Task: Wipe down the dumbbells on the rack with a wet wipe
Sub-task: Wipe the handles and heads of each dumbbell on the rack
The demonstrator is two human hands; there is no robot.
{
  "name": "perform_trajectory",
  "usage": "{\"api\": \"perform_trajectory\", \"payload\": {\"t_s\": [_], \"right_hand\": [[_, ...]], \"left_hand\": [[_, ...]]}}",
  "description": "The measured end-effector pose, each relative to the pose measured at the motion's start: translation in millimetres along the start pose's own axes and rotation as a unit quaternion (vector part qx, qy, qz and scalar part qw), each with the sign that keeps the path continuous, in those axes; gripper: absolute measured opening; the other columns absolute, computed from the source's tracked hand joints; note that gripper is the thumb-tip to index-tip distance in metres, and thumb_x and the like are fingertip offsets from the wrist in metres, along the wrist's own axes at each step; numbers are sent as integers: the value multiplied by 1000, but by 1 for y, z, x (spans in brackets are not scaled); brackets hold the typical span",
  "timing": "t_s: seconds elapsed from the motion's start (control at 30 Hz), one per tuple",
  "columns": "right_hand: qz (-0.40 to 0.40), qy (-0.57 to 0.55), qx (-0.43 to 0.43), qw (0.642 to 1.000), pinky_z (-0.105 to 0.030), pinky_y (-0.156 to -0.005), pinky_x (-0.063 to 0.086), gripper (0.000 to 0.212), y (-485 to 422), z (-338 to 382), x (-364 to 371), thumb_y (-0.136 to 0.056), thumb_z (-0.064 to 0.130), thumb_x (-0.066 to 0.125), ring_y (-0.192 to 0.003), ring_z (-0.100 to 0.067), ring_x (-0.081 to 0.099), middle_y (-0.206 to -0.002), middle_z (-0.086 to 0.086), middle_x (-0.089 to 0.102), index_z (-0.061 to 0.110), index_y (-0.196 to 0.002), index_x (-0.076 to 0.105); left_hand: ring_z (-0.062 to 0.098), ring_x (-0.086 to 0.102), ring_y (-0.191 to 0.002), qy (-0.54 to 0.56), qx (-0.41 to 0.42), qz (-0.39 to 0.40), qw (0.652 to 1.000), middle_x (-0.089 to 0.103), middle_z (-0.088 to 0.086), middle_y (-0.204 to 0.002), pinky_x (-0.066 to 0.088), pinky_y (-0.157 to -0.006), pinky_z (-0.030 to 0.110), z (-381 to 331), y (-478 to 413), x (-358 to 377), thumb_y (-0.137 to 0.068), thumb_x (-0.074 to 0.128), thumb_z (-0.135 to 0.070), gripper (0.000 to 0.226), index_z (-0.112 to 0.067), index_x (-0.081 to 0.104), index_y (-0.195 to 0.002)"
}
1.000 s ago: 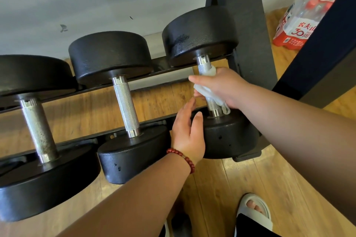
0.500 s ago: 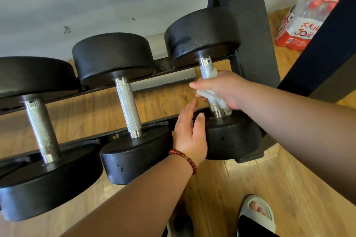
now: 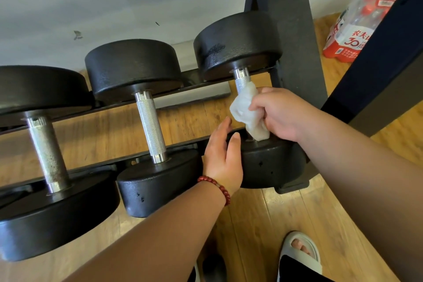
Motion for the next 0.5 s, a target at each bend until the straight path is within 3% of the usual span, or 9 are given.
{"api": "perform_trajectory", "payload": {"t_s": [0.1,0.2,0.27,0.33,0.4,0.43,0.5], "right_hand": [[-47,74,-48,995,-46,-99,48,44,9,2,-4,-86,7,64,-109,-25,60,-116,-5,64,20,-128,59],[-129,31,-95,987,-33,-85,53,42,23,8,-8,-86,10,70,-100,-17,62,-106,3,66,20,-126,62],[-172,-15,-119,978,-25,-74,51,30,34,11,-11,-86,12,71,-95,-13,62,-96,9,64,23,-114,66],[-191,-69,-116,972,-28,-76,53,21,44,11,-11,-86,13,72,-97,-15,62,-98,8,65,28,-99,65],[-185,-117,-103,970,-36,-84,56,16,54,12,-8,-86,15,72,-98,-18,65,-102,3,68,28,-93,66],[-178,-130,-101,970,-38,-86,56,14,58,13,-6,-86,16,73,-98,-20,66,-102,1,70,28,-91,67],[-161,-150,-104,970,-43,-87,56,12,69,17,0,-85,17,73,-98,-23,67,-102,-3,71,27,-91,68]], "left_hand": [[7,38,-135,2,-17,8,1000,39,-12,-149,36,-113,44,-1,1,0,-89,33,-53,62,-33,33,-149],[8,36,-137,9,-30,26,999,37,-14,-151,34,-114,46,-5,4,-1,-94,34,-53,57,-39,31,-148],[7,41,-133,25,-44,34,998,41,-17,-147,36,-113,45,-11,8,-3,-95,35,-56,55,-42,31,-147],[-5,48,-118,51,-48,20,997,49,-22,-136,39,-110,36,-23,10,-7,-100,37,-50,49,-42,29,-148],[-19,51,-95,77,-45,8,996,56,-32,-111,42,-92,15,-41,9,-15,-101,43,-43,51,-41,27,-149],[-19,54,-90,84,-37,10,996,60,-32,-100,41,-85,12,-50,7,-19,-100,46,-41,54,-42,25,-149],[-12,61,-93,82,-16,26,996,69,-26,-93,44,-89,18,-65,7,-25,-97,54,-37,62,-42,23,-150]]}}
Point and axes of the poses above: each hand's wrist, its own y-axis away from the middle knuckle, its own x-axis out of the palm, z = x × y, the point moved 5 cm from there along -y, towards the middle knuckle
